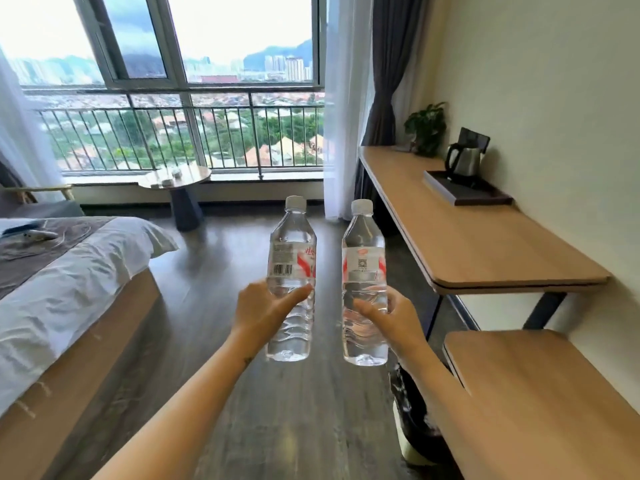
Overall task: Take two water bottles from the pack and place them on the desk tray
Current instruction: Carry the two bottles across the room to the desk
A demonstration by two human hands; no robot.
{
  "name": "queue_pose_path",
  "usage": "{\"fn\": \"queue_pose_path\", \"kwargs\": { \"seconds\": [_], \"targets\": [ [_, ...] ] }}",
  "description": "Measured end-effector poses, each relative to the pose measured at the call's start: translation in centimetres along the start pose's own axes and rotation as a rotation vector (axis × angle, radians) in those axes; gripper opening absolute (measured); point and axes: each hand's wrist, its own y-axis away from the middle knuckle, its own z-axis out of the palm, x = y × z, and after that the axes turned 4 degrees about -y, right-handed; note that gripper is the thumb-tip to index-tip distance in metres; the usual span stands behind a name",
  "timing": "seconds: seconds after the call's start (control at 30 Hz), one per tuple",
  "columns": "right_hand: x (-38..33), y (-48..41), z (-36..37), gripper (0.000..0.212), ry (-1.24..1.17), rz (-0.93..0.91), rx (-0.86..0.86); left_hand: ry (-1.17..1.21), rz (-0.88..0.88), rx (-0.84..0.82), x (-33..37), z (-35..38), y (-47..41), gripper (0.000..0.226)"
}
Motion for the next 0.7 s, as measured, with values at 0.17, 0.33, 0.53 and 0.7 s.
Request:
{"fn": "queue_pose_path", "kwargs": {
  "seconds": [0.17,0.33,0.53,0.7],
  "targets": [
    [-0.8,-19.0,0.5,0.033,0.021,-0.023,-0.006,0.017,0.051,0.014,-1.1,3.8,-18.4,0.044],
    [-0.8,-35.1,-0.3,0.046,0.027,-0.044,0.038,0.029,0.095,0.015,-2.7,7.2,-34.9,0.049],
    [2.2,-54.9,-2.9,0.054,0.049,-0.094,0.179,0.086,0.202,-0.048,-4.6,16.0,-56.4,0.039],
    [2.9,-68.6,-8.4,0.063,0.059,-0.053,0.358,0.101,0.353,-0.186,-1.3,25.4,-73.4,0.051]
  ]
}}
